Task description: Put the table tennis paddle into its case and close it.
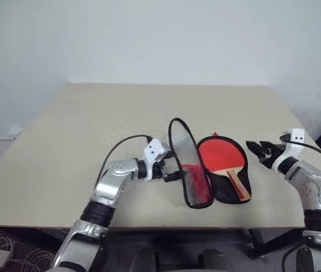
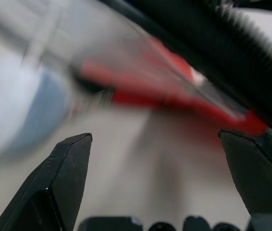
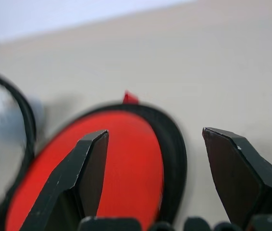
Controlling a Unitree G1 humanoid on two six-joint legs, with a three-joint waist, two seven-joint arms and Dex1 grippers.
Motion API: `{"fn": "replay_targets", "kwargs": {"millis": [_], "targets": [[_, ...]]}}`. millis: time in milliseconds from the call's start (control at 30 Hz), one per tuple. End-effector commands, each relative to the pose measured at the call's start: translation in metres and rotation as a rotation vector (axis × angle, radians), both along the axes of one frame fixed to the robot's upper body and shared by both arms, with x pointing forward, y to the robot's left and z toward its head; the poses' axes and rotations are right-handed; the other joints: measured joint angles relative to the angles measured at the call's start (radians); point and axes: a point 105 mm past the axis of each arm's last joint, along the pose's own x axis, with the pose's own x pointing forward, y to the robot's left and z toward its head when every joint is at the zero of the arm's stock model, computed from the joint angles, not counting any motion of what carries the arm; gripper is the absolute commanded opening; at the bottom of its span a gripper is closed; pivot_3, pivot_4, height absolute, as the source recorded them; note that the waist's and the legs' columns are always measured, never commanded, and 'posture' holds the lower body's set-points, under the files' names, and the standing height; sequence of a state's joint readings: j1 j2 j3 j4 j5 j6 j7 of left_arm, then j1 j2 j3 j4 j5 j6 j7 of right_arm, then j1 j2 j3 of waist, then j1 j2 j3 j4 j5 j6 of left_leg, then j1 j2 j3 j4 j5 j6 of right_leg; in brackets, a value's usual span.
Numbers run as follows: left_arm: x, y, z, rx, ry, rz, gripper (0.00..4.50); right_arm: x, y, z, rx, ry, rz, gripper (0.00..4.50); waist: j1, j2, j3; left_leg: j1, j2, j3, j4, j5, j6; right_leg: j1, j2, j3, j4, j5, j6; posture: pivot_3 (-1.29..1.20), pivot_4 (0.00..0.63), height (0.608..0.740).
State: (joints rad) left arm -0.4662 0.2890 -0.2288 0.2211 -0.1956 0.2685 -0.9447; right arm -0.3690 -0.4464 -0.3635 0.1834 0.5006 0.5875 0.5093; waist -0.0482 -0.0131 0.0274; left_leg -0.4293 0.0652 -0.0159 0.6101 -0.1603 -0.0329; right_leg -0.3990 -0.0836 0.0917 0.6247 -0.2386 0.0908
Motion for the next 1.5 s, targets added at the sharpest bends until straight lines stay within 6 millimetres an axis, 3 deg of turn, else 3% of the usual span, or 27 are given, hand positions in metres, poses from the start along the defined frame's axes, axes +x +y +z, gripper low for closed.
{"fn": "replay_targets", "kwargs": {"millis": [33,233,400,600,700,800,867,967,1100,1400,1500], "targets": [[0.0,-0.019,0.015,-0.021,-0.064,-0.024,4.5,0.004,-0.008,0.029,0.049,-0.105,-0.052,3.38,-0.002,0.0,0.0,0.0,0.0,0.0,0.0,0.0,0.0,0.0,0.0,0.0,0.0,0.0,0.0,0.0,0.0,0.74],[0.009,-0.049,0.007,-0.005,-0.052,0.029,4.5,0.008,-0.011,0.04,0.127,-0.16,-0.129,3.38,-0.002,0.001,0.0,0.0,0.0,0.0,0.001,0.0,0.001,0.0,0.0,0.001,0.0,0.0,0.0,0.0,0.0,0.74],[0.031,-0.063,0.005,-0.004,-0.044,0.173,4.5,0.008,-0.019,0.05,0.184,-0.216,-0.191,3.38,-0.001,0.002,0.001,0.0,-0.001,-0.001,0.001,0.0,0.001,0.001,0.0,0.001,0.0,0.0,0.0,0.0,0.0,0.74],[0.029,-0.074,-0.001,0.004,-0.004,0.162,4.5,0.007,-0.024,0.055,0.231,-0.246,-0.244,3.38,-0.004,0.005,0.002,0.0,-0.001,0.0,0.001,-0.001,0.002,0.0,0.0,0.002,0.0,-0.001,0.001,0.0,0.0,0.74],[0.025,-0.072,-0.002,0.002,0.09,0.136,4.5,0.009,-0.017,0.048,0.233,-0.213,-0.23,3.38,-0.003,0.007,0.003,0.0,-0.001,-0.001,0.001,-0.001,0.002,0.0,0.001,0.002,0.0,-0.001,0.001,0.0,0.0,0.74],[0.022,-0.063,-0.004,0.035,0.176,0.147,4.5,0.006,0.011,0.035,0.174,-0.162,-0.105,3.38,-0.004,0.01,0.005,0.0,-0.002,-0.001,0.001,-0.001,0.002,0.0,0.001,0.003,0.0,-0.001,0.001,0.0,0.0,0.74],[0.019,-0.057,-0.005,0.063,0.223,0.14,4.5,0.002,0.028,0.023,0.109,-0.112,-0.016,3.38,-0.005,0.011,0.006,0.0,-0.002,-0.001,0.0,-0.001,0.002,0.0,0.001,0.003,0.0,-0.001,0.001,0.0,0.0,0.74],[0.015,-0.052,-0.002,0.044,0.321,0.144,4.5,-0.002,0.038,-0.001,0.022,-0.022,0.041,3.38,-0.004,0.011,0.006,0.0,-0.002,-0.001,0.0,-0.001,0.002,0.0,0.001,0.003,0.0,-0.001,0.001,0.0,0.0,0.74],[0.007,-0.054,-0.003,0.02,0.438,0.121,4.5,-0.003,0.043,-0.012,-0.065,-0.004,0.073,3.38,-0.003,0.011,0.006,0.0,-0.002,-0.001,0.002,-0.001,0.002,0.001,0.001,0.003,0.0,-0.001,0.001,0.0,0.0,0.74],[-0.005,-0.087,0.005,-0.069,0.68,0.065,4.5,0.001,0.035,-0.015,-0.109,0.008,0.04,3.38,-0.004,0.009,0.007,0.0,-0.002,-0.002,0.002,-0.001,0.002,0.001,0.001,0.003,0.0,-0.001,0.001,0.0,0.0,0.74],[-0.006,-0.095,0.0,-0.042,0.739,0.081,4.5,0.003,0.033,-0.015,-0.106,0.01,0.021,3.38,-0.004,0.009,0.007,0.0,-0.002,-0.002,0.002,-0.001,0.002,0.0,0.001,0.003,0.0,-0.001,0.002,0.0,0.0,0.74]]}}
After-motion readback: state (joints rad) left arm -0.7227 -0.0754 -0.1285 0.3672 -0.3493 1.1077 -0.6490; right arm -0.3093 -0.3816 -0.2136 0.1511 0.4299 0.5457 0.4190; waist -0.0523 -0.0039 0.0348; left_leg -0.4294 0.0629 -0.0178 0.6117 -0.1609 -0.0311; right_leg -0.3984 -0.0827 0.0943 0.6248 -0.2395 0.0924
